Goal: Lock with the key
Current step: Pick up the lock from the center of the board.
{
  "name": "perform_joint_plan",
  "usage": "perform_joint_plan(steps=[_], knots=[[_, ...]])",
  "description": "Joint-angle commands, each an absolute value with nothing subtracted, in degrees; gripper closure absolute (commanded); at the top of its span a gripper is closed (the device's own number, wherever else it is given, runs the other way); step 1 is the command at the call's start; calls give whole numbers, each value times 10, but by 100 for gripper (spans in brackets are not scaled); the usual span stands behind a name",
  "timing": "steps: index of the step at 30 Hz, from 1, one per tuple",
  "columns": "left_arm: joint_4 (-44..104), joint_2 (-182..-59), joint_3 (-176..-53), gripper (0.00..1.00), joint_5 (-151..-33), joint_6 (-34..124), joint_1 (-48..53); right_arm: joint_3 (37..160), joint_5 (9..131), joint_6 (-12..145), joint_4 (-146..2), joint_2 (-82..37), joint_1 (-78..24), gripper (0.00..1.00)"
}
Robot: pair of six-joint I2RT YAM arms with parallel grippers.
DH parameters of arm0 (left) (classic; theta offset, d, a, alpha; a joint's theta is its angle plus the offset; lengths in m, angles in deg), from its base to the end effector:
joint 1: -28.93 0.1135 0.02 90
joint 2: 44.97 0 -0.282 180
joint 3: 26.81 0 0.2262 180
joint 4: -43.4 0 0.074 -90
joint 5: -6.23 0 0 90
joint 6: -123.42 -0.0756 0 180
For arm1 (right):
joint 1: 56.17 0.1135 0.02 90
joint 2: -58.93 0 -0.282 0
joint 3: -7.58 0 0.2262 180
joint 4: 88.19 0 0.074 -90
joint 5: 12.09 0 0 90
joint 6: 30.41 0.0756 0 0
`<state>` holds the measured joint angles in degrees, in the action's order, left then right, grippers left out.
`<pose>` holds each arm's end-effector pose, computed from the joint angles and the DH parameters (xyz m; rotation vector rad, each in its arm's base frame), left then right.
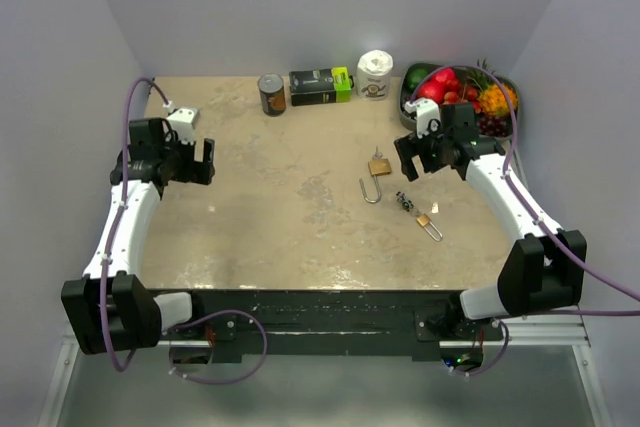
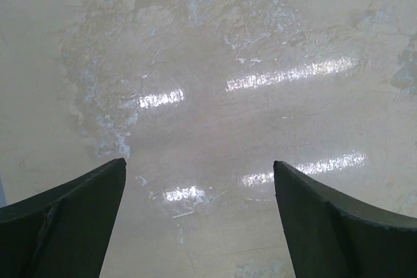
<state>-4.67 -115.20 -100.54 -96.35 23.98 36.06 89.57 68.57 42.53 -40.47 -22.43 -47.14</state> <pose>0.2557 0.0154 0.2890 0.1542 2.3229 -0.1134 0.2993 0.0600 0.2860 -0.6119 2.3024 0.1285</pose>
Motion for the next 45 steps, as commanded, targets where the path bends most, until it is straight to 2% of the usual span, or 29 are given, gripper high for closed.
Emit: perform_joint_plan(steps=[1, 12, 23, 27, 33, 38, 41, 45], knots=[[-30, -1120, -1020, 1, -945, 218, 358, 905, 703, 405, -410, -206, -470, 1], [-5, -1075, -1031, 1, -958, 220, 358, 936, 703, 397, -403, -253, -459, 1], [-20, -1074, -1038, 1, -1006, 230, 357, 1000, 683, 374, -305, -345, -450, 1], [-20, -1078, -1028, 1, -1014, 237, 357, 972, 692, 359, -305, -336, -450, 1], [-2, -1083, -1016, 1, -1034, 267, 358, 1029, 679, 456, -347, -393, -444, 1], [-3, -1091, -1021, 1, -1002, 297, 358, 1039, 707, 533, -402, -421, -433, 1], [-5, -1087, -1020, 1, -981, 304, 357, 1036, 732, 573, -429, -434, -421, 1], [6, -1071, -1003, 1, -957, 317, 358, 1043, 824, 648, -453, -460, -393, 1]])
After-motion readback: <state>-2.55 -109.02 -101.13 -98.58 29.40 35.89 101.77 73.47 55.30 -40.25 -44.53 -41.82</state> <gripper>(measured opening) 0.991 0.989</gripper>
